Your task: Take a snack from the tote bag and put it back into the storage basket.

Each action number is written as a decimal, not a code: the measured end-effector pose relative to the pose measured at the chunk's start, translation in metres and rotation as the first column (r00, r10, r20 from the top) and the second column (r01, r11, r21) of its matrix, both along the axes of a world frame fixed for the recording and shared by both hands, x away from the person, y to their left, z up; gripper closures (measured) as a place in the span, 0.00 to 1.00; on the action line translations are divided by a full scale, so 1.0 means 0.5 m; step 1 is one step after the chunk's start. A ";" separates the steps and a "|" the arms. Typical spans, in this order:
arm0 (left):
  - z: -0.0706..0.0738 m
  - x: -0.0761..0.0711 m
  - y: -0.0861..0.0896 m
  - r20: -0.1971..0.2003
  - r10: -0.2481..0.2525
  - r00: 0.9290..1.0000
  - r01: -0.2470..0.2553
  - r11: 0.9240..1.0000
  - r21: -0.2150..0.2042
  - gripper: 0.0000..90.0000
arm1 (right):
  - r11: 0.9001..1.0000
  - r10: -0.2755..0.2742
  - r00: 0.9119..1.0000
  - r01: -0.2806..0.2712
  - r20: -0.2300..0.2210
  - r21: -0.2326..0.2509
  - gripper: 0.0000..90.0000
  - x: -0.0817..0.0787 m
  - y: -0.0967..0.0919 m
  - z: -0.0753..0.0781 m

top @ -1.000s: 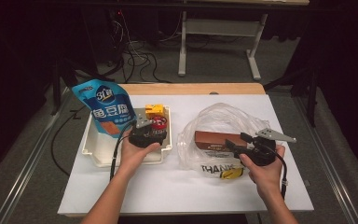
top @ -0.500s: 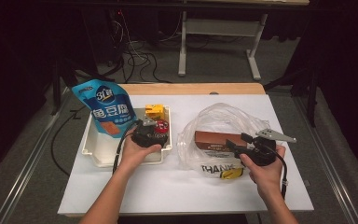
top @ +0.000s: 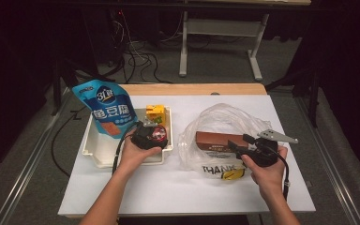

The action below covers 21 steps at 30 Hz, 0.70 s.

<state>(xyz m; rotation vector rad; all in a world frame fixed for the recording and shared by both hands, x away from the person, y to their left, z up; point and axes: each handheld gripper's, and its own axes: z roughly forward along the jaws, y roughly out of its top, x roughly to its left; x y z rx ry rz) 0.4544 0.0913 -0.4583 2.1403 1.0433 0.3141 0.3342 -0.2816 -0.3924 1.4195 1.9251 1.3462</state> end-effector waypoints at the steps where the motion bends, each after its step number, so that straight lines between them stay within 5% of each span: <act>1: 0.001 -0.002 0.003 0.001 0.000 1.000 0.000 1.000 0.000 0.25 | 1.000 0.000 1.000 0.000 -0.001 0.000 0.29 0.000 -0.001 0.000; 8: 0.026 -0.033 0.049 0.029 0.014 0.999 -0.011 0.996 -0.086 0.23 | 1.000 -0.004 1.000 0.004 0.003 0.000 0.30 0.000 -0.009 0.001; 11: 0.043 -0.053 0.069 0.042 0.020 0.999 -0.014 0.990 -0.138 0.30 | 1.000 -0.003 1.000 0.003 -0.001 -0.002 0.30 0.000 -0.009 0.000; 14: 0.047 -0.065 0.071 0.066 0.024 0.997 -0.017 0.994 -0.108 0.40 | 1.000 -0.002 1.000 0.002 -0.004 -0.005 0.30 0.001 -0.007 -0.001; 21: 0.034 -0.068 0.060 0.049 0.044 0.998 -0.038 0.993 -0.109 0.53 | 1.000 -0.001 1.000 0.001 -0.007 -0.010 0.31 0.001 -0.004 -0.002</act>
